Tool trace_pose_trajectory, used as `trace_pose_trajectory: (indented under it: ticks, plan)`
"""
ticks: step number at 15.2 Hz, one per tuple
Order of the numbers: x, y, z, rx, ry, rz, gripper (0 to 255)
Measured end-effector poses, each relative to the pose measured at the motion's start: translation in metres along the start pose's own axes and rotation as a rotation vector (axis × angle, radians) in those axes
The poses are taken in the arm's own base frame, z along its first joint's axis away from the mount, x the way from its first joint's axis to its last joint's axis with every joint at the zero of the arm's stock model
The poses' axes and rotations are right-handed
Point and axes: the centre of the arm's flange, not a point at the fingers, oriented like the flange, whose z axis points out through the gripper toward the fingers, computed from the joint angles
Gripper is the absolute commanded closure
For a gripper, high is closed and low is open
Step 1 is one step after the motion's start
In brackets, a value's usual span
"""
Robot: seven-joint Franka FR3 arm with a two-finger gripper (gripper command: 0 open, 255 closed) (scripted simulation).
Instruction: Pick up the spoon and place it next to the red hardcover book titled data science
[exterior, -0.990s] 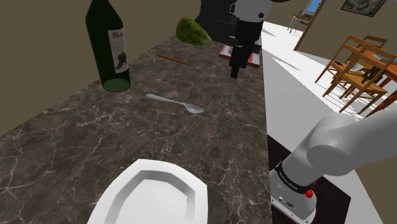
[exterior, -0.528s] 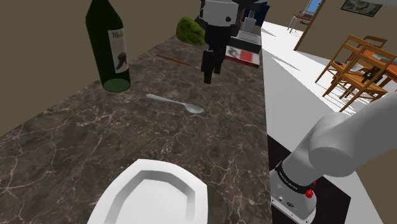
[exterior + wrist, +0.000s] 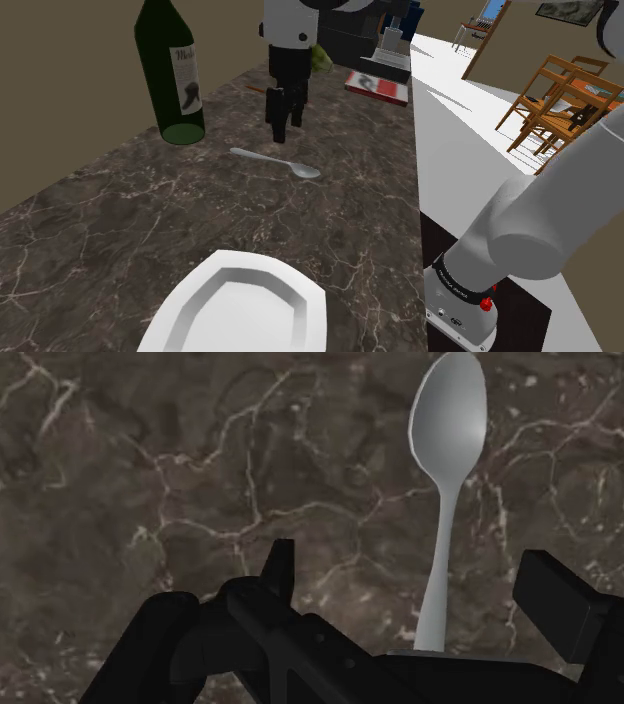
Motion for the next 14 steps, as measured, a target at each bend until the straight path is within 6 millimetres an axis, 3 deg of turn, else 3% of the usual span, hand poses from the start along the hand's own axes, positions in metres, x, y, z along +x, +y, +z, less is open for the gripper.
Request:
trace_pose_trajectory:
  ticks: [2, 5, 11, 14]
  plan:
    - [0.019, -0.016, 0.002, 0.018, -0.004, -0.031, 0]
    - [0.03, -0.024, 0.01, 0.027, -0.006, -0.046, 0]
    - [0.03, -0.027, 0.043, 0.029, -0.007, -0.048, 0]
    - [0.03, -0.027, 0.046, 0.029, -0.006, -0.048, 0]
